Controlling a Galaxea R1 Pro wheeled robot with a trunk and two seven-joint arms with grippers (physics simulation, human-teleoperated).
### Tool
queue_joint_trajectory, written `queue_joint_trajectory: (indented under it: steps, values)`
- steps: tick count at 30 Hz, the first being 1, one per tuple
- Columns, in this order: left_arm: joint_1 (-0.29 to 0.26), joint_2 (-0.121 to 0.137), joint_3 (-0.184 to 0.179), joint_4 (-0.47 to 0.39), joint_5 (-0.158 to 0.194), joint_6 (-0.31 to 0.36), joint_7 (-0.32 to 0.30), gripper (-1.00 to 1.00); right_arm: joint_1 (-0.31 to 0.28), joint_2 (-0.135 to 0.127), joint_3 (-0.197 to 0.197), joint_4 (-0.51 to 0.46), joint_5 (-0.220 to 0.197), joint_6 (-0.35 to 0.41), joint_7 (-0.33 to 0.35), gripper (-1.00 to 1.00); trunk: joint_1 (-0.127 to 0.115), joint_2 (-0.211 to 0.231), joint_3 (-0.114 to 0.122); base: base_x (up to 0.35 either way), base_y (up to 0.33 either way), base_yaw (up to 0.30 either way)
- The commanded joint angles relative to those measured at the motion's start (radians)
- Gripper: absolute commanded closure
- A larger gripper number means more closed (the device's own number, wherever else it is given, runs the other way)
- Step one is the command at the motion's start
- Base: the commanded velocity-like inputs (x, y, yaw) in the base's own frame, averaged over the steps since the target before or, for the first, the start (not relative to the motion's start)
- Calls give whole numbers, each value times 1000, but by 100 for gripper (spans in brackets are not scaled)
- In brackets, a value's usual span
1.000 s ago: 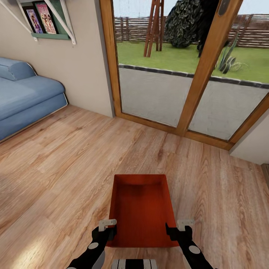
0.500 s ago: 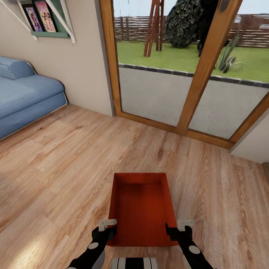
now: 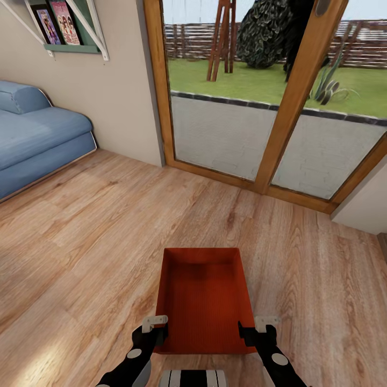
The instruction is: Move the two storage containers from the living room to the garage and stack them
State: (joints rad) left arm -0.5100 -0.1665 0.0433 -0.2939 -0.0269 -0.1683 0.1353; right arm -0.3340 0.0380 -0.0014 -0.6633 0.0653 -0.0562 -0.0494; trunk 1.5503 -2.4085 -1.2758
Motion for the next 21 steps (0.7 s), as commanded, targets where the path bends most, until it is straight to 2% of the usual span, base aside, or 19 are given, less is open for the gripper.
queue_joint_trajectory:
  steps: [1, 21]
  values:
    - [0, -1, 4, 1, -3, -4, 1, -100, 0, 0, 0, 1, 7, -2, -4, -100, 0, 0, -1, 0, 0, 0]
    - [0, -1, 4, 1, -4, -4, 0, -100, 0, 0, 0, 1, 7, -3, -4, -100, 4, -7, -4, 0, 0, 0]
